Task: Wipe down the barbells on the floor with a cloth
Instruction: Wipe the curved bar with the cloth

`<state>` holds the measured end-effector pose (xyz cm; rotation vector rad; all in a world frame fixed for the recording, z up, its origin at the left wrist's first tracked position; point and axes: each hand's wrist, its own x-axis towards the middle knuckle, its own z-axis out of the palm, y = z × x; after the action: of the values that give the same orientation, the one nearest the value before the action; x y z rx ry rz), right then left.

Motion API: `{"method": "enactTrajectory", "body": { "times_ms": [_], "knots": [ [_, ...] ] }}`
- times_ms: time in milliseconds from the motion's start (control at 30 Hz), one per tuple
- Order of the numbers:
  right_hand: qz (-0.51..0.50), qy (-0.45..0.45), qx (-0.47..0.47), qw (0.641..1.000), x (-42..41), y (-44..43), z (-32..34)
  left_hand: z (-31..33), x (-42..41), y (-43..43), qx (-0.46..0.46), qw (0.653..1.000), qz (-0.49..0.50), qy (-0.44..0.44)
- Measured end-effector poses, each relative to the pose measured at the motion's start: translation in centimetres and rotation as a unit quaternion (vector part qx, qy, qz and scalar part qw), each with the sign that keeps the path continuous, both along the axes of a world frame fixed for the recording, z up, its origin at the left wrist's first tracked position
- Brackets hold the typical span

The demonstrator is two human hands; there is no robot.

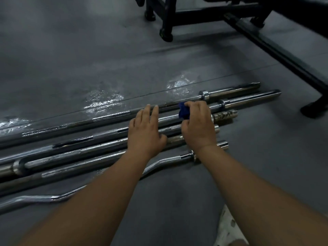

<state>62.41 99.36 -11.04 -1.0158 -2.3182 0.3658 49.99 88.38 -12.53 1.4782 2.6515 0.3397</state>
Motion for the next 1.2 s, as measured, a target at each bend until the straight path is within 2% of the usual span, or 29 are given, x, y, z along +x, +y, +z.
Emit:
{"method": "enactTrajectory", "body": {
  "times_ms": [233,400,600,900,1033,1100,1200],
  "knots": [
    [0.003,-0.012,0.0,1.0,3.2,-0.6,1.1,1.8,3.3,-0.9,0.001,1.0,-0.013,0.019],
    [-0.017,-0.004,-0.013,1.0,4.3,-1.9,-0.4,-0.5,5.0,-2.0,-0.018,0.999,-0.033,-0.001],
    [-0.059,-0.017,-0.092,0.994,5.8,-2.0,-6.6,-7.1,5.7,-2.2,-0.109,0.99,-0.085,-0.022],
    [-0.043,-0.143,-0.19,0.97,4.9,-0.9,-17.8,-15.6,5.8,-0.4,-0.152,0.98,-0.093,-0.091],
    [-0.007,-0.239,-0.15,0.959,5.3,-2.7,-21.3,-18.4,5.7,-0.6,-0.161,0.978,-0.09,-0.096],
    [-0.025,-0.244,-0.131,0.961,5.1,-3.3,-22.0,-19.4,6.0,-1.1,-0.156,0.979,-0.094,-0.093],
    [-0.056,-0.207,-0.161,0.963,3.3,-4.2,-22.2,-20.3,6.5,-1.5,-0.136,0.982,-0.099,-0.084]
  ]
}}
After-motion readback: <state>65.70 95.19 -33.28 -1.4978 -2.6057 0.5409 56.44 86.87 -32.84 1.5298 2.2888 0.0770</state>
